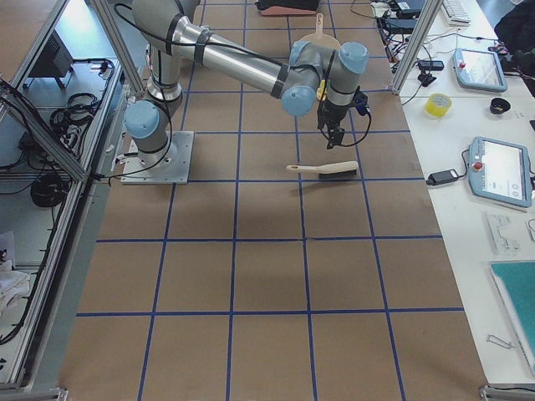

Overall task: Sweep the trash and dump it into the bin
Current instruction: 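Grasp the beige dustpan handle with left gripper while right gripper grasps white brush, then lift the dustpan with left gripper while right gripper lifts the brush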

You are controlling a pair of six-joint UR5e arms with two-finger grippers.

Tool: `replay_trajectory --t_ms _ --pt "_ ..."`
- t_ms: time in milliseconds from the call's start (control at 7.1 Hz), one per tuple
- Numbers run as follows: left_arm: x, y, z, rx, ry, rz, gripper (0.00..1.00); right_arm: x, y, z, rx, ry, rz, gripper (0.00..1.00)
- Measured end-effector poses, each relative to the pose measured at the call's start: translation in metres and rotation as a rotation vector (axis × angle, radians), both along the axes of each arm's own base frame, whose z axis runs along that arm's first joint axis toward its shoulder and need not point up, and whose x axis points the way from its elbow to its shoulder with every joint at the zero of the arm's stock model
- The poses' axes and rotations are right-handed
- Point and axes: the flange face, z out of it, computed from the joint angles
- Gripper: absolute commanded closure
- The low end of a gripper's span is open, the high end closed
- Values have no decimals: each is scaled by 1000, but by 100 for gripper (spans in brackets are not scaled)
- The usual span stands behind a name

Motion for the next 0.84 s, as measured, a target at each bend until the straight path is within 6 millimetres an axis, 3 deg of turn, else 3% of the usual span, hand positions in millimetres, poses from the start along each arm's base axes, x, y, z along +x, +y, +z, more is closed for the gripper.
replay_trajectory --t_ms 422,845 --pt "19 -67 -59 -121 4 166 0 -11 24 -78 91 40 69 5" --pt "30 -123 -121 -134 16 260 3 -17 43 -103 133 68 69 14"
